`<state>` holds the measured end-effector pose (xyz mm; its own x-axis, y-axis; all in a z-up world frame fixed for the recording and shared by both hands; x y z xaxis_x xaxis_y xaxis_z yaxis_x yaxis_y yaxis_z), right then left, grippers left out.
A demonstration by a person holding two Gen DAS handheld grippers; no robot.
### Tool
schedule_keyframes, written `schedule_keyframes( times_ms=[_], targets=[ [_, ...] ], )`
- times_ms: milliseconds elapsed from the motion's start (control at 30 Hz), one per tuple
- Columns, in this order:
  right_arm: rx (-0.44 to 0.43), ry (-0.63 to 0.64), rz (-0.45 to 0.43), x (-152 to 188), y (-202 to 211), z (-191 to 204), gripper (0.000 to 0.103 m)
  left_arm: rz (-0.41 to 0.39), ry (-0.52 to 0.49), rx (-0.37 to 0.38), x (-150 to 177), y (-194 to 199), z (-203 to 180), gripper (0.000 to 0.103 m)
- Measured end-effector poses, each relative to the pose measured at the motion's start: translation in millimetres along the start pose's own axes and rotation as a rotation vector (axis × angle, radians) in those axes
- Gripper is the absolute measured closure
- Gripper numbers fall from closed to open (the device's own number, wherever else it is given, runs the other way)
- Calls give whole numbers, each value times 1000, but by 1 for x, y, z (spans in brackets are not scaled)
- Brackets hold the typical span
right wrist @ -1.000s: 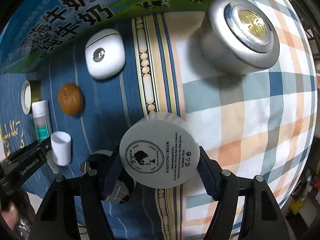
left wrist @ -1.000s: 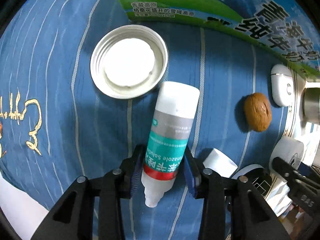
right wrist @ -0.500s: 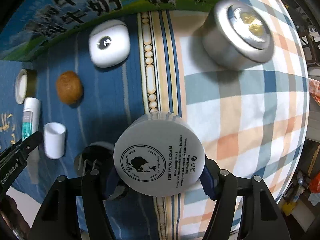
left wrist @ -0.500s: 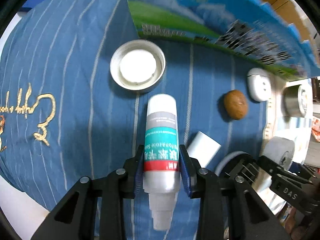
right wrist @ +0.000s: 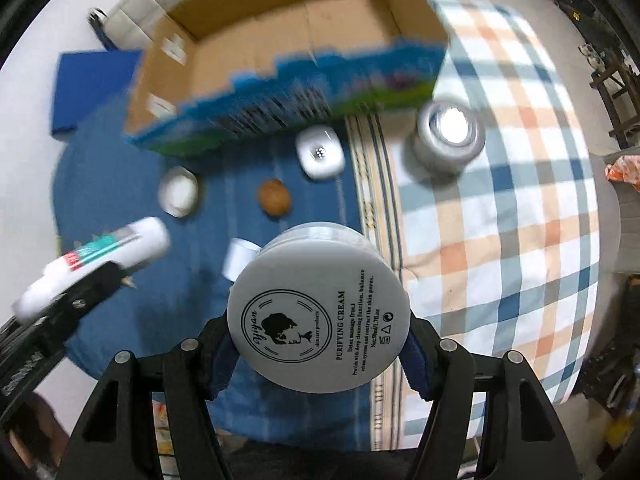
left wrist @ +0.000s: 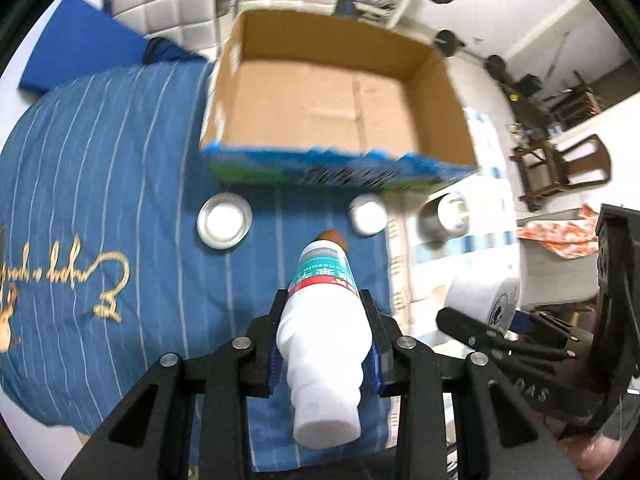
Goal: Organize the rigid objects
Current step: 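Carry spray bottle and cream jar into the cardboard box with both tools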
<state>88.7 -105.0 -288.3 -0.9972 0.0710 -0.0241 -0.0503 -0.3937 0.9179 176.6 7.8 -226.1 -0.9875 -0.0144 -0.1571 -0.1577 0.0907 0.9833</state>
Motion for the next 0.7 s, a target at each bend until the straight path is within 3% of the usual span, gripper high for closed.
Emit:
schedule_keyframes(
  times_ms=[100,133,333,533,700],
  targets=[
    [-32,25,-32,-28,54,13,34,-6,-17,24,-35,-7,-12,73],
    [-33,28,-41,-57,57,7,34,-11,-26,24,-44,-8,-13,73],
    [-3,68,-94,-136,71,8,33,4,-49,-2,-118,-22,-29,73],
    [56,93,-65,-224,26,-12,33,121,-62,-45,-164,-74,-23,73],
    [110,123,38,-269,-37,-29,33,319,-35,1,-181,-145,-19,73]
  ],
)
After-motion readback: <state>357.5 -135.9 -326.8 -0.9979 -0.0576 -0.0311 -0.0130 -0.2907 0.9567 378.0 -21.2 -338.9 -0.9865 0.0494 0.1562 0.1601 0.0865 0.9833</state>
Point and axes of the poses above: each gripper's, at about its wrist camera, not at the fingertips, and y roughly against the way its jaws point, z to its left, x to its underside, the point moved 5 cm from there along -y, roughly the way its jaws point, and after that the axes turned 10 degrees about -x, right-handed, at the moved point
